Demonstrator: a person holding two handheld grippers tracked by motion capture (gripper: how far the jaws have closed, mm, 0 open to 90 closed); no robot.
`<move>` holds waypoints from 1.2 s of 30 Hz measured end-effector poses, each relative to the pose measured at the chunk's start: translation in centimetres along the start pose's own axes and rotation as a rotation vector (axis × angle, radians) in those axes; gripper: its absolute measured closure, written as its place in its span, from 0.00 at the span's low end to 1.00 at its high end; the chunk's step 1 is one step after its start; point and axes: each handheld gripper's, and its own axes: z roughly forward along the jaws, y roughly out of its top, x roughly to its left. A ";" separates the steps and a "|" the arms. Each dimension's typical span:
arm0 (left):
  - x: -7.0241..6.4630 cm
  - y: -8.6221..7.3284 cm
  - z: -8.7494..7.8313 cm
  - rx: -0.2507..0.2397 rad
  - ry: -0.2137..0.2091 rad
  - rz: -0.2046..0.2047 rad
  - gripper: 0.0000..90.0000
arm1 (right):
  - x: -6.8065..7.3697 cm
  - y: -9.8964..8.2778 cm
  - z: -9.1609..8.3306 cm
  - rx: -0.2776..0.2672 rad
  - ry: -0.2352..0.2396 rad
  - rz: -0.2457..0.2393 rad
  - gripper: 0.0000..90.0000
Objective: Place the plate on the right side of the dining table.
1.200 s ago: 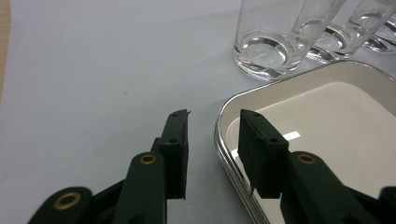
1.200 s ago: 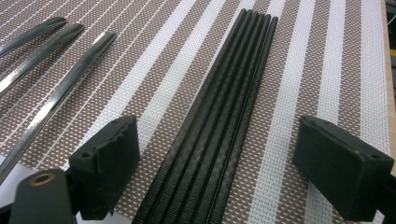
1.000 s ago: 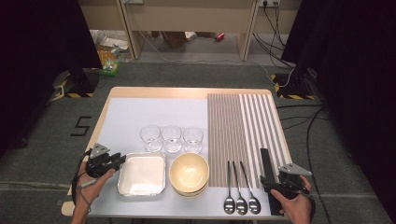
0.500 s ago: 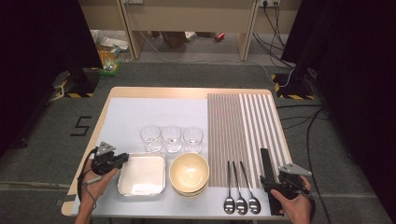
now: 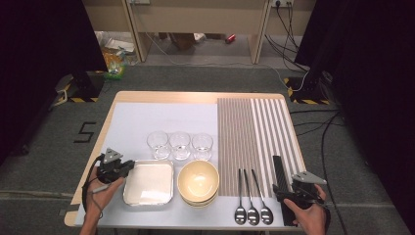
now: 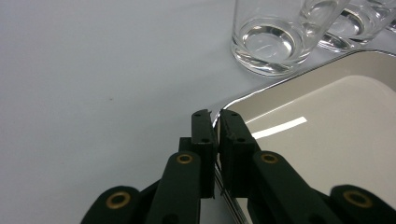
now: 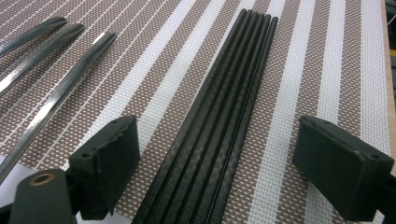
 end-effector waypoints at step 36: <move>2.0 -0.1 -1.3 0.049 -0.110 -0.145 0.89 | 0.0 0.0 0.0 -0.001 -0.001 0.000 0.16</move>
